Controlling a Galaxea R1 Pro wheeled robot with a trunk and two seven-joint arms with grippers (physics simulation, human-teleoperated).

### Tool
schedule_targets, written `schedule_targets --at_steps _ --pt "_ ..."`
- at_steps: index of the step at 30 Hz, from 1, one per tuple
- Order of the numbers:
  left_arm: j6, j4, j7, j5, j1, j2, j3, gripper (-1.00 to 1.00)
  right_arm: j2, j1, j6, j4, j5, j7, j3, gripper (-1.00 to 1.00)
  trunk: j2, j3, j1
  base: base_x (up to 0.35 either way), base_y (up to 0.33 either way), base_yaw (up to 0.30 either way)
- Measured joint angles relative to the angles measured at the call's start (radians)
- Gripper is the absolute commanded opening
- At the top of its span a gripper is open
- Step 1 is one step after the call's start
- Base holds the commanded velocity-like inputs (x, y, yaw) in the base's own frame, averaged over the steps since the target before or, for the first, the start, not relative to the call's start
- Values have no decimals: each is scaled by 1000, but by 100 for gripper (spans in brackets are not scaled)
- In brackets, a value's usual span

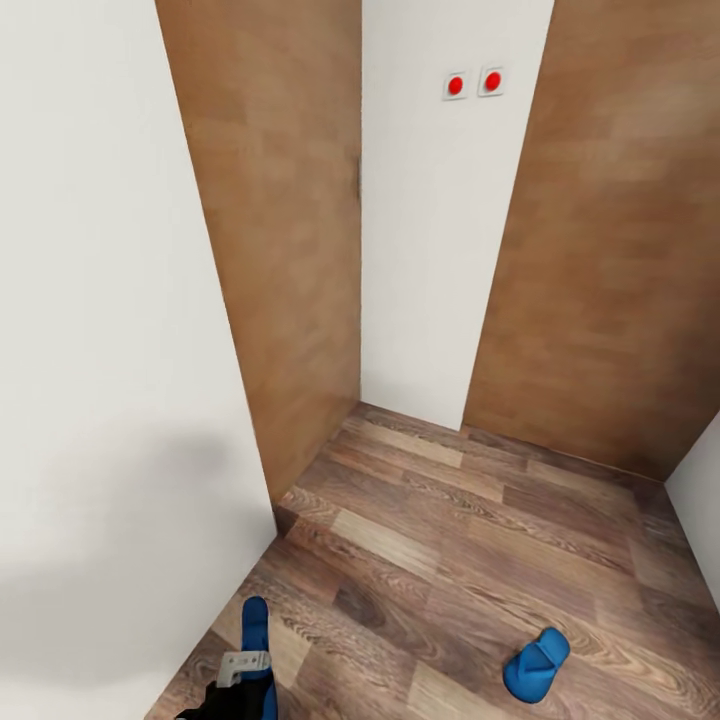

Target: In the bedroom, move the book from the bed onto either nightstand, and place the two sandals side by side next to the bed.

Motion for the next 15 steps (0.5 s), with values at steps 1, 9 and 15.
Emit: schedule_targets --at_steps 1,9,15 --pt "0 0 0 0 0 -1 0 -100 0 0 0 0 0 0 0 100 0 0 0 327 0 -13" --pt "0 0 0 0 0 -3 0 -100 1 0 0 0 0 0 0 100 0 0 0 332 0 -3" --pt "0 0 0 0 0 -3 1 -100 1 0 0 0 0 0 0 100 0 0 0 316 0 -45"
